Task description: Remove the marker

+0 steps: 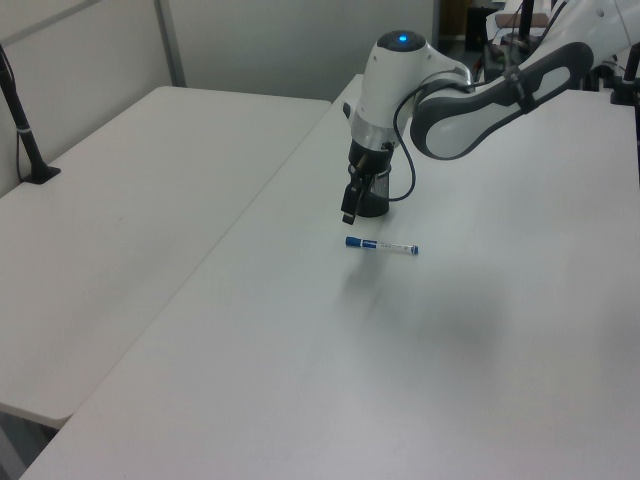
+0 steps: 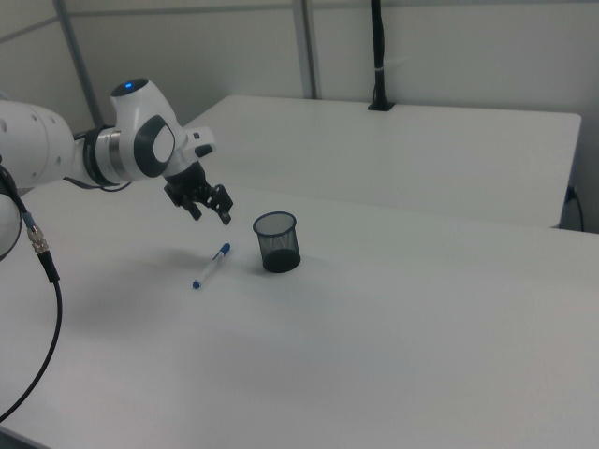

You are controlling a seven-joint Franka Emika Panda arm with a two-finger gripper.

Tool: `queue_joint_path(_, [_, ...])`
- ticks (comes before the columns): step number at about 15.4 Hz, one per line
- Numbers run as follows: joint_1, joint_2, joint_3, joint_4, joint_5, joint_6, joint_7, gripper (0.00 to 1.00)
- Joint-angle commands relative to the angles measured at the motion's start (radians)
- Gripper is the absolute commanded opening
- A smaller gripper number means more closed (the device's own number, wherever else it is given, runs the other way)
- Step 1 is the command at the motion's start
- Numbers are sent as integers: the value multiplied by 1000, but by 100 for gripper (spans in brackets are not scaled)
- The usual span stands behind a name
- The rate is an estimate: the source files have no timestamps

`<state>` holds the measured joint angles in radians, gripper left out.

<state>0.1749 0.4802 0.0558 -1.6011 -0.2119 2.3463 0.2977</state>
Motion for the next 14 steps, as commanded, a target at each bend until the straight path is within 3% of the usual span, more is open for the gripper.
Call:
queue_joint_path(1, [12, -77, -7, -10, -23, -134, 28, 100])
queue_joint_path(10, [-15, -322, -7, -49, 2, -492, -6, 100])
queue_joint_path(14, [-70, -442, -13, -72, 132, -637, -197, 100])
